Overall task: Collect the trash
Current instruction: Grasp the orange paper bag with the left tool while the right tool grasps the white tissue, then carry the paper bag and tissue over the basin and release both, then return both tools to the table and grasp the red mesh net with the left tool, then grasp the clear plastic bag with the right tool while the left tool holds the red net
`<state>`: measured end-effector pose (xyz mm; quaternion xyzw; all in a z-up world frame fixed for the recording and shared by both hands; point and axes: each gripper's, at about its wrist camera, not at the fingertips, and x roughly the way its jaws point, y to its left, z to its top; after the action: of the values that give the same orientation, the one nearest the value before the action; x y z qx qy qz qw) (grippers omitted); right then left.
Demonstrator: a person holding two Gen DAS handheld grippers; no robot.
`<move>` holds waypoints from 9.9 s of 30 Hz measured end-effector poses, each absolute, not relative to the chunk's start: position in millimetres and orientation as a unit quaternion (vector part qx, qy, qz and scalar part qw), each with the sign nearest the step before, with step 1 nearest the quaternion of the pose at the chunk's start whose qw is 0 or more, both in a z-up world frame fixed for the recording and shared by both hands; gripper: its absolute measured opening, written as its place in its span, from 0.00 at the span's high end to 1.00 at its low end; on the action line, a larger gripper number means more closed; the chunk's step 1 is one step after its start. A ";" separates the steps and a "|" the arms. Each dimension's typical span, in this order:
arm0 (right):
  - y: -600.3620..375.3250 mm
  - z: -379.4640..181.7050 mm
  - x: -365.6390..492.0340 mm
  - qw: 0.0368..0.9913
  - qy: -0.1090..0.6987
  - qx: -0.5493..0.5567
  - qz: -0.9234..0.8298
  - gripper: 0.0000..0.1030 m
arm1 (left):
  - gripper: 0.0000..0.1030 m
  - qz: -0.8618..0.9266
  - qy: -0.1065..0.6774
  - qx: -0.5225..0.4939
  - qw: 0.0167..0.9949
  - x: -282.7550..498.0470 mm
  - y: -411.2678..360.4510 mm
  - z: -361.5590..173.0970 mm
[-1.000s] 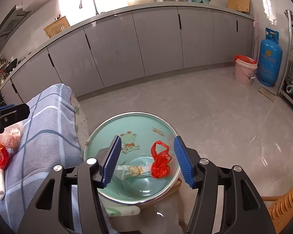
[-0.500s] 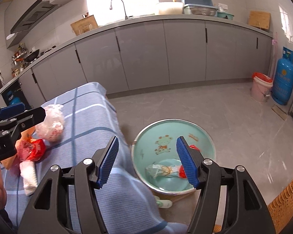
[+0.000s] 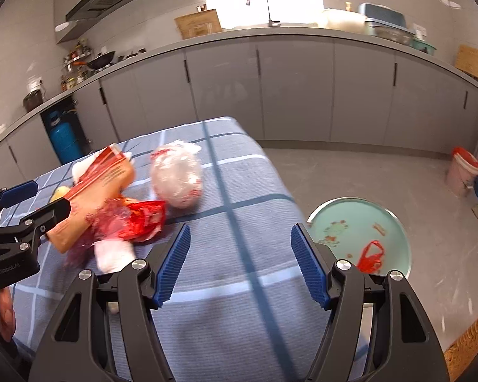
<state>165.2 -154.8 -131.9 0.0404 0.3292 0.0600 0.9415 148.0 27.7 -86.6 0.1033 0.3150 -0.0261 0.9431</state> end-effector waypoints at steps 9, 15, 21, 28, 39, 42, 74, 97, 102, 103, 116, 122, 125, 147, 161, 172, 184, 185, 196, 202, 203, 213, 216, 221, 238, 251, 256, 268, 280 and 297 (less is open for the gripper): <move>-88.5 -139.8 166.3 0.931 0.345 0.006 0.122 0.36 | 0.21 0.018 0.342 0.071 0.937 136.4 87.6 -102.8; -72.6 -157.7 169.1 0.920 0.367 -0.008 0.138 0.36 | 0.21 0.011 0.334 0.054 0.941 139.5 88.4 -98.9; -66.5 -166.5 166.5 0.915 0.374 -0.019 0.148 0.37 | 0.22 -0.005 0.341 0.060 0.938 151.1 73.3 -106.6; -73.0 -177.2 169.1 0.909 0.389 -0.014 0.151 0.45 | 0.57 -0.024 0.362 0.057 0.930 162.7 64.4 -117.1; -70.4 -175.2 168.9 0.898 0.399 -0.017 0.187 0.82 | 0.97 -0.052 0.345 0.054 0.935 153.5 64.4 -107.3; -67.9 -169.1 162.4 0.899 0.393 -0.020 0.192 0.84 | 0.98 -0.059 0.341 0.057 0.937 149.4 63.1 -103.9; -135.2 -101.8 132.8 0.941 0.309 0.028 0.136 0.84 | 0.98 -0.039 0.282 0.092 0.954 144.5 34.4 -40.4; -208.6 -99.6 136.7 0.954 0.289 0.058 0.060 0.84 | 0.98 -0.091 0.246 0.130 0.956 160.0 -31.3 -22.7; -229.5 -103.9 138.8 0.955 0.288 0.064 0.037 0.84 | 0.98 -0.114 0.244 0.137 0.953 165.2 -50.5 -23.1; -234.6 -104.7 139.7 0.955 0.288 0.066 0.031 0.84 | 0.98 -0.122 0.243 0.140 0.952 165.9 -56.6 -23.5; -299.9 -131.0 155.8 0.949 0.302 0.088 -0.030 0.84 | 0.98 -0.191 0.249 0.166 0.935 182.6 -130.6 -45.7; -328.0 -149.2 168.1 0.943 0.314 0.098 -0.051 0.83 | 0.98 -0.219 0.261 0.176 0.924 194.4 -162.9 -63.9; -337.6 -159.0 175.1 0.940 0.321 0.100 -0.058 0.83 | 0.98 -0.231 0.273 0.179 0.917 202.6 -176.9 -74.4; -383.4 -217.3 219.3 0.923 0.357 0.123 -0.071 0.79 | 0.96 -0.267 0.322 0.200 0.886 242.0 -244.0 -134.6; -388.4 -232.9 205.2 0.915 0.366 0.139 -0.094 0.49 | 0.35 -0.230 0.311 0.195 0.901 237.1 -222.2 -130.5; -373.6 -219.7 178.5 0.913 0.368 0.146 -0.098 0.44 | 0.22 -0.199 0.303 0.177 0.915 219.0 -188.6 -113.3; -328.5 -184.0 166.6 0.925 0.352 0.122 -0.070 0.44 | 0.21 -0.168 0.286 0.157 0.930 190.8 -141.8 -88.8; -323.2 -181.7 166.2 0.926 0.351 0.120 -0.066 0.44 | 0.21 -0.165 0.285 0.154 0.931 189.3 -137.2 -87.0; -265.1 -160.7 161.0 0.932 0.349 0.093 -0.023 0.44 | 0.21 -0.128 0.275 0.128 0.944 173.5 -84.9 -73.7; -236.1 -147.4 163.1 0.935 0.344 0.080 0.004 0.44 | 0.21 -0.095 0.272 0.122 0.950 163.1 -45.2 -71.4; -229.7 -145.2 163.9 0.936 0.344 0.076 0.010 0.44 | 0.21 -0.087 0.271 0.121 0.951 161.1 -36.8 -71.3; -163.5 -131.3 180.3 0.936 0.343 0.043 0.063 0.44 | 0.20 0.006 0.283 0.099 0.954 155.4 57.9 -73.6; -141.7 -128.2 185.3 0.935 0.343 0.036 0.078 0.44 | 0.20 0.033 0.293 0.088 0.952 156.2 90.9 -78.2; -104.9 -127.8 193.8 0.933 0.345 0.018 0.101 0.44 | 0.20 0.082 0.310 0.078 0.944 156.9 137.8 -91.2; -75.7 -135.5 208.3 0.929 0.354 -0.001 0.112 0.44 | 0.22 0.075 0.379 0.050 0.921 173.3 173.4 -144.8; -86.3 -134.4 215.2 0.932 0.345 0.004 0.108 0.43 | 0.82 0.057 0.384 0.025 0.921 158.1 182.9 -141.1; -88.8 -126.5 227.6 0.938 0.331 0.004 0.102 0.43 | 0.83 0.095 0.365 0.019 0.926 157.5 194.6 -124.1; -92.2 -133.5 277.4 0.936 0.336 0.016 0.100 0.43 | 0.83 0.106 0.342 0.024 0.933 177.3 185.4 -101.9; -89.2 -122.8 261.8 0.942 0.311 0.014 0.125 0.91 | 0.83 0.082 0.309 0.045 0.947 192.1 148.4 -73.4; -161.0 -105.0 224.9 0.956 0.274 0.068 0.075 0.91 | 0.83 -0.022 0.282 0.085 0.956 207.1 30.0 -52.1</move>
<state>224.9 -161.0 -105.0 0.0675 0.2741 0.0752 0.9564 207.1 30.0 -52.1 0.0846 0.2816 -0.0223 0.9555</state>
